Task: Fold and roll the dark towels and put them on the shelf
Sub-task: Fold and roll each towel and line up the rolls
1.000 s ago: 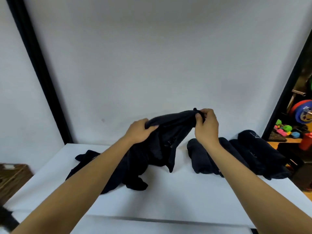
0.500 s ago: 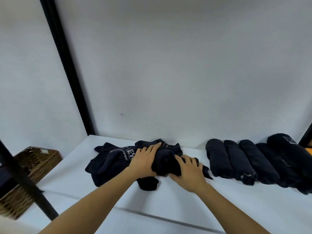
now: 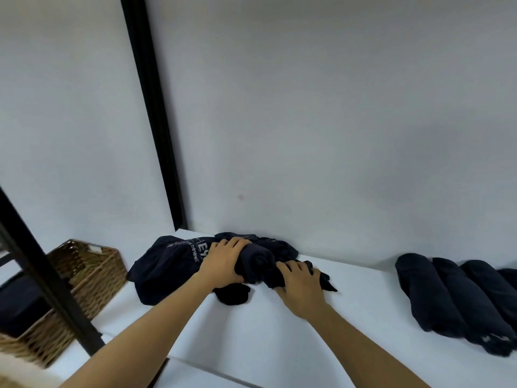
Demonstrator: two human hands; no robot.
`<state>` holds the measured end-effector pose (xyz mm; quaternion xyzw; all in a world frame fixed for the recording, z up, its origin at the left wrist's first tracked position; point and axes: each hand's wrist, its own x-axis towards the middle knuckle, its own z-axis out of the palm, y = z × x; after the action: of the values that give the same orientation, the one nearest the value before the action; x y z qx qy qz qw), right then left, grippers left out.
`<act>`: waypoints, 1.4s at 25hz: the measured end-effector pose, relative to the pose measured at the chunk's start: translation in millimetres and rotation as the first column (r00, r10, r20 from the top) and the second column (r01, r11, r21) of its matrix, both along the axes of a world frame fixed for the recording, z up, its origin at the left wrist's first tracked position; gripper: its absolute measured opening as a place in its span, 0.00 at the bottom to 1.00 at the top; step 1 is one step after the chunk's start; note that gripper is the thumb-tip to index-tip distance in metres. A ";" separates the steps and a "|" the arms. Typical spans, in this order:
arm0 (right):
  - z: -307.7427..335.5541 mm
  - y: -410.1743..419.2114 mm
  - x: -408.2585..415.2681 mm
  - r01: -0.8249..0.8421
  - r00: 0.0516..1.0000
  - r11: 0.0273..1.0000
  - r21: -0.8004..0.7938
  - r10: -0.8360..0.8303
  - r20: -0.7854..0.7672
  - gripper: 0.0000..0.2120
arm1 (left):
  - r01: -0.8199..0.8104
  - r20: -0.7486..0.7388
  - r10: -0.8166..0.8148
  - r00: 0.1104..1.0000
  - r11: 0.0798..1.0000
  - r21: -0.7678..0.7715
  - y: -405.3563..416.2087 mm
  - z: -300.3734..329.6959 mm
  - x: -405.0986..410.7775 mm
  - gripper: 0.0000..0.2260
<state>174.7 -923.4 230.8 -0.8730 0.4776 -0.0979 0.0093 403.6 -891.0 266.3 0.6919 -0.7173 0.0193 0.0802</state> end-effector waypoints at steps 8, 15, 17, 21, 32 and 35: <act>90.5 -26.9 -4.2 0.179 0.961 0.959 -0.219 -0.122 0.249 0.14 | 0.023 -0.078 -0.025 0.997 0.999 -0.023 -3.7 25.4 -4.7 0.49; 178.3 -10.7 -19.6 0.235 0.649 0.958 -0.164 -0.029 0.761 0.13 | -0.080 -0.108 0.048 0.993 0.944 -0.320 -22.7 101.5 -42.0 0.13; 182.0 -8.0 -24.5 0.280 0.603 0.948 -0.148 -0.054 0.796 0.12 | -0.172 -0.202 0.080 0.976 0.853 -0.493 -21.5 143.8 -38.7 0.13; 181.2 -6.9 -33.0 0.265 0.661 0.952 -0.154 -0.063 0.748 0.09 | -0.153 -0.242 0.008 0.970 0.796 -0.586 -17.6 223.2 -27.2 0.19; 74.8 -11.5 -131.5 0.338 0.934 0.941 0.019 -0.333 -0.131 0.19 | 0.173 -0.409 -0.033 0.912 0.934 0.311 15.3 56.9 -106.5 0.36; 61.9 2.9 -141.8 0.315 0.949 0.948 -0.048 -0.316 -0.009 0.16 | 0.114 -0.386 -0.023 0.922 0.970 0.215 3.3 39.0 -125.1 0.25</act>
<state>32.9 -920.5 292.7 -0.7861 0.6089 -0.1019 -0.0305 278.5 -887.7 305.2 0.6614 -0.7092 -0.2023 0.1366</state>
